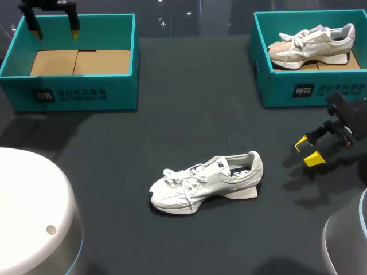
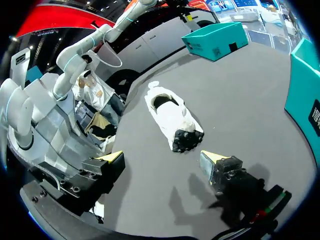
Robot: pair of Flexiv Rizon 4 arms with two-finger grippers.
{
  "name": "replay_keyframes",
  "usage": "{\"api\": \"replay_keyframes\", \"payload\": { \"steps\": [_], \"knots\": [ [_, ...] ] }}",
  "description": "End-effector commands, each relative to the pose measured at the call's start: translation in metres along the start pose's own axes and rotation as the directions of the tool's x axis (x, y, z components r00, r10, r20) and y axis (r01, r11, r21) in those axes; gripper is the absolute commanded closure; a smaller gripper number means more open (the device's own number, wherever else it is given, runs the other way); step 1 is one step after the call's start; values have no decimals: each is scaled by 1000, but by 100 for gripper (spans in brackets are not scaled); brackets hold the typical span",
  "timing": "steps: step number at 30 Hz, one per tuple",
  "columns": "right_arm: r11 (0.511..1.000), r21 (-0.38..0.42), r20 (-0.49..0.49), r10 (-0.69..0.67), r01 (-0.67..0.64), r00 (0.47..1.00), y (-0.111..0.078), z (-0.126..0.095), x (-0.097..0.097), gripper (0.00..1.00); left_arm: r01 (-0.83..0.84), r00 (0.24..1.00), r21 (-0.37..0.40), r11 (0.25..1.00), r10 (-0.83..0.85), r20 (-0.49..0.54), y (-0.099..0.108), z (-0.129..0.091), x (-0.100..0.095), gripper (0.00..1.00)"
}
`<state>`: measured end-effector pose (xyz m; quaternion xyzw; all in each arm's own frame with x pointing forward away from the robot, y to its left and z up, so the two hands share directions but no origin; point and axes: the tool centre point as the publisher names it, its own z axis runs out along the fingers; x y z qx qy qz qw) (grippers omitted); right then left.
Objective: Take the shoe out of the shoebox, open the shoe tongue, remove and reinsert the insole, then place the shoe into the shoebox
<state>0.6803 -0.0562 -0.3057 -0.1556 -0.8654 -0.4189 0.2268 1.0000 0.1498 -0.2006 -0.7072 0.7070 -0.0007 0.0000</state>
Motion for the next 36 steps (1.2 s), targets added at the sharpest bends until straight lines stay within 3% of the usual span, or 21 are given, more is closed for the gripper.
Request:
{"api": "replay_keyframes", "payload": {
  "steps": [1,14,21,29,36],
  "knots": [
    [944,-143,-5,-300,296,954,-6,2,1,0,0,1000,-1,1000,0,1,0,0,0,0],
    [944,-143,-5,-300,296,954,-6,2,1,0,0,1000,-1,1000,0,1,0,0,0,0],
    [895,-87,53,-434,438,899,-16,2,-9,0,0,1000,-1,1000,0,1,0,0,0,0],
    [797,-127,80,-585,591,807,-32,-5,-14,0,0,1000,-1,1000,0,1,0,0,0,0],
    [790,-132,69,-595,599,801,-35,-4,-17,0,0,1000,-1,1000,0,1,0,0,0,0]
  ]
}}
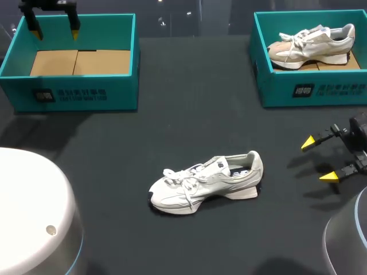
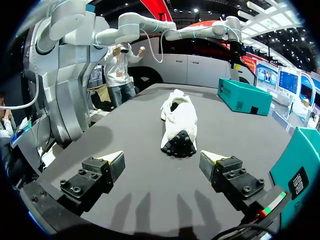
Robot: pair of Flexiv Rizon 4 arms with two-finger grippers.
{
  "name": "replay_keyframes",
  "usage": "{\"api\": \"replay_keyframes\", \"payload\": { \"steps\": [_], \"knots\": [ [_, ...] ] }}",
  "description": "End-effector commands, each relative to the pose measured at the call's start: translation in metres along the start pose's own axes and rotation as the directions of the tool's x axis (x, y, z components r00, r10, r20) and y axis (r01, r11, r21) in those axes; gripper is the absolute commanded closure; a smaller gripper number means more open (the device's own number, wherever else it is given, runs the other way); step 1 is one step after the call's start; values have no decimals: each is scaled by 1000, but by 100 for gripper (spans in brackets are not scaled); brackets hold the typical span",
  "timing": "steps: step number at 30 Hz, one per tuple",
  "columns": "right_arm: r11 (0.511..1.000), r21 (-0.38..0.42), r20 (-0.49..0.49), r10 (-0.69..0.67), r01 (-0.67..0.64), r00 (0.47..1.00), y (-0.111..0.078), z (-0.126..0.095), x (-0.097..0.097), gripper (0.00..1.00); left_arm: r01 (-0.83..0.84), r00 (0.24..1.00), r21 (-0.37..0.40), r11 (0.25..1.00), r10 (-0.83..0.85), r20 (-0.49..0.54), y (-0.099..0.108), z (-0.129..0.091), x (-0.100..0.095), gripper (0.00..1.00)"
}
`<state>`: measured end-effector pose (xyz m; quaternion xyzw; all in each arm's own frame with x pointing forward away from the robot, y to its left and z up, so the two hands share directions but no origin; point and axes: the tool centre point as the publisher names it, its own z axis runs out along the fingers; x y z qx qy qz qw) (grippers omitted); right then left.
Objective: Take the shoe out of the shoebox, open the shoe tongue, remove and reinsert the insole, then place the shoe into the shoebox
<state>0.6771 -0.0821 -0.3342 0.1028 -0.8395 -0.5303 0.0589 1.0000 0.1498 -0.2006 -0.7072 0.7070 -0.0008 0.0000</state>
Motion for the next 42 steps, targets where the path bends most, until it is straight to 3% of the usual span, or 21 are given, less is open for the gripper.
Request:
{"api": "replay_keyframes", "payload": {
  "steps": [1,4,8,16,23,35,38,42],
  "knots": [
    [1000,1,-5,0,0,1000,-1,0,-3,0,0,1000,-1,1000,0,1,0,0,0,0],
    [1000,1,-5,0,0,1000,-1,0,-3,0,0,1000,-1,1000,0,1,0,0,0,0],
    [999,30,81,-18,15,997,-10,-1,-6,0,0,1000,-1,1000,0,1,0,0,0,0],
    [998,19,161,52,-56,986,-24,19,-14,0,0,1000,-1,1000,0,1,0,0,0,0],
    [997,-36,195,68,-62,979,-12,49,-17,0,0,1000,-1,1000,0,1,0,0,0,0],
    [996,-49,207,87,-78,975,-13,51,-20,0,0,1000,-1,1000,0,1,0,0,0,0],
    [992,15,230,122,-129,965,-11,67,-26,0,0,1000,-1,1000,0,1,0,0,0,0],
    [990,16,235,133,-141,963,-11,78,-33,0,0,1000,-1,1000,0,1,0,0,0,0]
  ]
}}
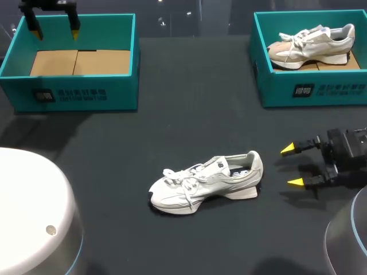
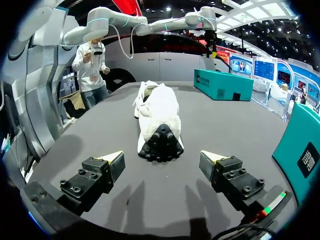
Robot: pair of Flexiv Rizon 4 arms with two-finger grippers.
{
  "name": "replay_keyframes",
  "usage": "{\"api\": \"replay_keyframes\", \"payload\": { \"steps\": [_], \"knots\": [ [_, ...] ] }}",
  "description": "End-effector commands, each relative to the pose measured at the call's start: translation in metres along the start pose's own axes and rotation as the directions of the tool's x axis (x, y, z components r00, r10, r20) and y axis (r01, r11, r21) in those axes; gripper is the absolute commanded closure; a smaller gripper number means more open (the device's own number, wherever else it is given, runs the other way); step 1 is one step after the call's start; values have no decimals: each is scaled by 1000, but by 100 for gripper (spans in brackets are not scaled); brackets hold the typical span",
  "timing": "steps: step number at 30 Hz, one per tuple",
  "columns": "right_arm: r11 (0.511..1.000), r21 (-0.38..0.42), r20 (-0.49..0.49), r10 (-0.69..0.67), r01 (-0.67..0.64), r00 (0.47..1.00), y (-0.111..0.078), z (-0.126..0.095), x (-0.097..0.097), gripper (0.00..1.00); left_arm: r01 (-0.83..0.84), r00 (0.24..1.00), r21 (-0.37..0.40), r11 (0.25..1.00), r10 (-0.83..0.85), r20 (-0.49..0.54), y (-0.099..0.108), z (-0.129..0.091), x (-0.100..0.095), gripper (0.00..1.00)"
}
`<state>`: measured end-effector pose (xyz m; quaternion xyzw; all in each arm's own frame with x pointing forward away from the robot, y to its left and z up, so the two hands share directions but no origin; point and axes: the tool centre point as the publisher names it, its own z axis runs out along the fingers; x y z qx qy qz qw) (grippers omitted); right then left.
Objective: Take the shoe out of the shoebox, open the shoe tongue, remove and reinsert the insole, then place the shoe into the shoebox
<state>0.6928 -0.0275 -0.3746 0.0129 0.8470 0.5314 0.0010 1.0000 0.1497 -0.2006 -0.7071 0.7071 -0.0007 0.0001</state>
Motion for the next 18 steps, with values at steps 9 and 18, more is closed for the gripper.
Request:
{"api": "replay_keyframes", "payload": {
  "steps": [9,18],
  "knots": [
    [1000,15,-23,-12,12,1000,5,35,-2,0,0,1000,-1,1000,0,0,0,0,0,0],
    [1000,1,-75,-17,17,997,1,56,-5,0,0,1000,-1,1000,0,0,0,0,0,0]
  ]
}}
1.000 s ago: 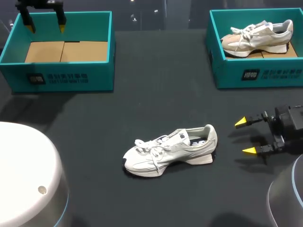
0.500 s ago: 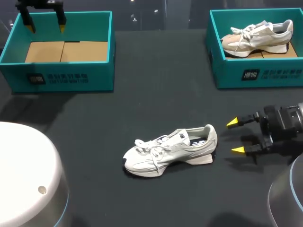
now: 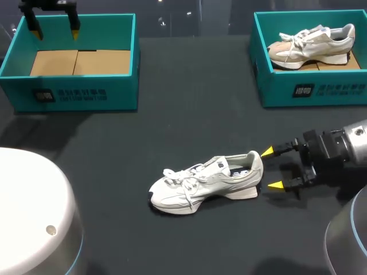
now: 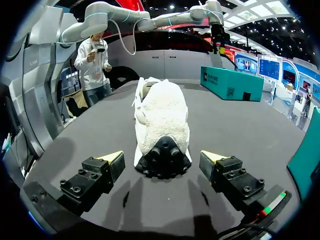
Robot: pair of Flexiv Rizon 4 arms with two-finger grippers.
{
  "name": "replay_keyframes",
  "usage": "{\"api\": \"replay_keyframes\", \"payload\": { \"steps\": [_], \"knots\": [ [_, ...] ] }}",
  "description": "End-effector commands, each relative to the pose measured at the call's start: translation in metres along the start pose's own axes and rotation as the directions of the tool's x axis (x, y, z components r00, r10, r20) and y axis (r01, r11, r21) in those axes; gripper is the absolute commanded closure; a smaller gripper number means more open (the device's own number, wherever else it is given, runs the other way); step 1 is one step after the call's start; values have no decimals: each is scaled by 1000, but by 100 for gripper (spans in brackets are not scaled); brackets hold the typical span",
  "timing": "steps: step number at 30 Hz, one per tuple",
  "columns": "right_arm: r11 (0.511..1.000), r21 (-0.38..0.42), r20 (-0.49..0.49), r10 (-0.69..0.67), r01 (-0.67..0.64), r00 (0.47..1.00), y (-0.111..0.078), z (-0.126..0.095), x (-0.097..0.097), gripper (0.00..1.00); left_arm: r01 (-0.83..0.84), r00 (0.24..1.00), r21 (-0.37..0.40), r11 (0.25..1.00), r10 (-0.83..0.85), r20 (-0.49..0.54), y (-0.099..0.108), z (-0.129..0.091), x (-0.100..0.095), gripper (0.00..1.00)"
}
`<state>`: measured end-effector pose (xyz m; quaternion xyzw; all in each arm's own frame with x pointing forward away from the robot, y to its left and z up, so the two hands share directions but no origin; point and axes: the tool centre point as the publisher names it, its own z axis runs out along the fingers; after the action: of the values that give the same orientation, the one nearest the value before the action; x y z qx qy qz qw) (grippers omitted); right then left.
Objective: Take the shoe out of the shoebox, open the shoe tongue, remove and reinsert the insole, then place the shoe into the shoebox
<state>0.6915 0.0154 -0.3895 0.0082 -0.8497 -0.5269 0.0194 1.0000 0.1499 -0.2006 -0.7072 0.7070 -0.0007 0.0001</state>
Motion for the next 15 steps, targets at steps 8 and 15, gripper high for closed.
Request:
{"api": "replay_keyframes", "payload": {
  "steps": [8,15],
  "knots": [
    [999,-32,-44,-22,20,999,-1,25,-3,0,0,1000,-1,1000,0,0,0,0,0,0],
    [999,-32,-76,-31,29,997,3,41,2,0,0,1000,-1,1000,0,0,0,0,0,0]
  ]
}}
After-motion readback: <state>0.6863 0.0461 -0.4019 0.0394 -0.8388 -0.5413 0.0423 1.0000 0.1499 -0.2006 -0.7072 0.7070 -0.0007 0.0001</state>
